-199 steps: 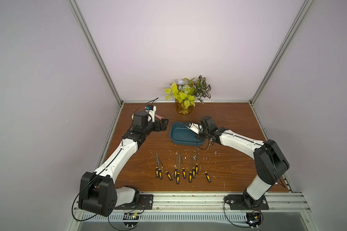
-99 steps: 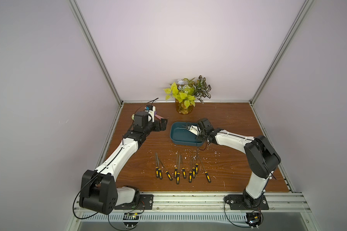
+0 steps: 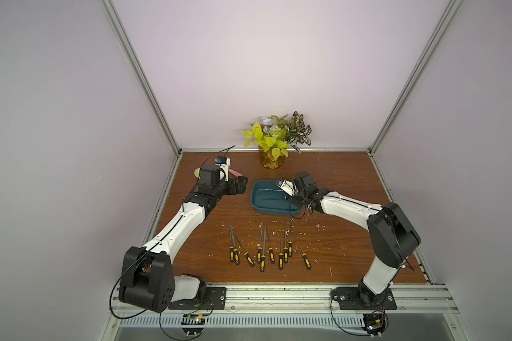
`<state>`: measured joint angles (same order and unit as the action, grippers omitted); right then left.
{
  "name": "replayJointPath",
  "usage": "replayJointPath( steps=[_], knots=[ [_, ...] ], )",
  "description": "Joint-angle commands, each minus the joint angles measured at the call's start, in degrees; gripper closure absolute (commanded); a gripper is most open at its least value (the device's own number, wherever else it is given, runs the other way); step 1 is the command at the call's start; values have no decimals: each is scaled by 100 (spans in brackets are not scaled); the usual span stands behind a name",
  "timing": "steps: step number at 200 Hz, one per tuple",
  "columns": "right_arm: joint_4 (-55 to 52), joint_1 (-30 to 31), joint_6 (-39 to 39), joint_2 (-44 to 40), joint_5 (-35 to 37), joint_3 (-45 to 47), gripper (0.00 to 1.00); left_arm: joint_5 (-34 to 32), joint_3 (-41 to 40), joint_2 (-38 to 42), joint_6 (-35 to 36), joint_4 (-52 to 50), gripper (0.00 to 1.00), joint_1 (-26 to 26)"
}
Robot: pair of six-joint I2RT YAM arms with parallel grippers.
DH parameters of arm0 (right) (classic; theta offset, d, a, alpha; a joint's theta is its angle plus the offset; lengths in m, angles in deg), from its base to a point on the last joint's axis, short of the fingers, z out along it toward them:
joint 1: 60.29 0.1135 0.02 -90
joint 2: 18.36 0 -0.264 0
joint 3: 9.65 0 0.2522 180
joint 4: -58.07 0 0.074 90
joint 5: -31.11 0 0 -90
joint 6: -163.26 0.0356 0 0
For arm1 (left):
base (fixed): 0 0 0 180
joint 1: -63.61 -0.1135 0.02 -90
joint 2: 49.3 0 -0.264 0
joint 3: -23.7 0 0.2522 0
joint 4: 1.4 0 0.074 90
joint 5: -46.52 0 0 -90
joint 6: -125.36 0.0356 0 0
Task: Put the file tool into the storage box
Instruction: Place the file tool in the storage box, then pick up the file tool from the center of the board.
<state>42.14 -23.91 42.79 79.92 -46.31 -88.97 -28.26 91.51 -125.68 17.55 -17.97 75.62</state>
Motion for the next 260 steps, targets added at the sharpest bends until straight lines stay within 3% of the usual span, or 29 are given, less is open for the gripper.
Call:
replayJointPath(
  steps=[1, 48, 80, 104, 136, 183, 222, 260],
  knots=[
    [136, 45, 967, -845, -165, 55, 45, 63, 92, 0, 14, -9, 0, -76],
    [94, 51, 3181, -2075, -630, 898, 44, 25, 89, -9, 39, -57, 0, 60],
    [-215, 103, 4094, -2860, -815, 1594, 44, -511, 122, 78, 23, -447, 0, 630],
    [-479, 180, 4440, -3320, -875, 2086, 44, -190, -341, 371, -492, -449, 0, 689],
    [-1004, 315, 4801, -3682, -825, 2529, 44, -517, -777, 924, -546, -914, 0, 689],
    [-1082, 510, 5565, -4324, -1461, 3305, 44, -399, -1076, 1419, -915, -1408, 0, 689],
    [-1252, 849, 6167, -4669, -1714, 3730, 45, -732, -1389, 1754, -662, -1500, 0, 689],
    [-1782, 1384, 6633, -4835, -1406, 3919, 47, -1133, -1570, 1985, -465, -1543, 0, 689]
  ],
)
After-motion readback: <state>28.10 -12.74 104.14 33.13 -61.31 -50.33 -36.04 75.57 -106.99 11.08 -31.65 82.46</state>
